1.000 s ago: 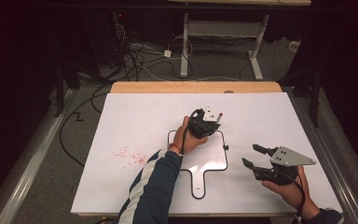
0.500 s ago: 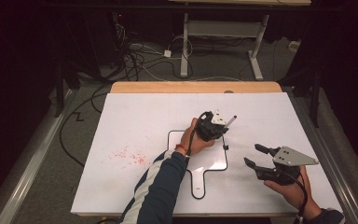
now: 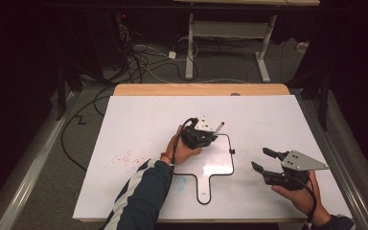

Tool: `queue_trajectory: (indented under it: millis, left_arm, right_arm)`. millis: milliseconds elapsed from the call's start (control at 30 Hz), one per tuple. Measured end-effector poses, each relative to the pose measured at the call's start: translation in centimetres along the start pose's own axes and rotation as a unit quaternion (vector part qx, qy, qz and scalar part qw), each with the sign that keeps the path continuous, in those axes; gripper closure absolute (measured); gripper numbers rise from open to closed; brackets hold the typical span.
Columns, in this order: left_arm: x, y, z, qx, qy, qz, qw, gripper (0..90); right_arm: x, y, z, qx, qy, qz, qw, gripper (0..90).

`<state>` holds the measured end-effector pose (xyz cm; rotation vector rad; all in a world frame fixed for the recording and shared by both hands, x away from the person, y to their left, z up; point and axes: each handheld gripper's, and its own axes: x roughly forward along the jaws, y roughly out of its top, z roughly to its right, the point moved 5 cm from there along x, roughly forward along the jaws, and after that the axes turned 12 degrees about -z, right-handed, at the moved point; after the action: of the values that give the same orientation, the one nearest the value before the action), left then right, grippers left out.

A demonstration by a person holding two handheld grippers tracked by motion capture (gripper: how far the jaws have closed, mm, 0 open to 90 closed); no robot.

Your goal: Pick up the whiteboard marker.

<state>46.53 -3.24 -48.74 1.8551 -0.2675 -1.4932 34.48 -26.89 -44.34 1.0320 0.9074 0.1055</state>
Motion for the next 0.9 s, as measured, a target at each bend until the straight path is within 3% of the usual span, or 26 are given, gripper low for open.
queue_trajectory:
  millis: [233,500,700,900]
  left_arm:
    - [-2.7,-0.9,2.2,0.009,-0.001,0.013,0.9999,78.6]
    - [-4.2,-0.9,5.3,0.023,-0.010,0.033,0.9992,78.5]
    - [-4.5,-0.9,7.3,0.031,-0.018,0.053,0.9980,78.5]
    - [-5.0,-0.3,9.5,0.043,-0.030,0.083,0.9952,78.4]
  right_arm:
    - [0.5,0.3,-0.2,0.006,0.010,0.001,0.9999,38.9]
    - [1.3,1.9,-1.5,0.014,0.052,0.023,0.9983,39.8]
    - [0.8,4.0,-3.2,0.011,0.093,0.051,0.9943,42.5]
    - [0.9,5.7,-4.9,0.007,0.134,0.064,0.9889,44.3]
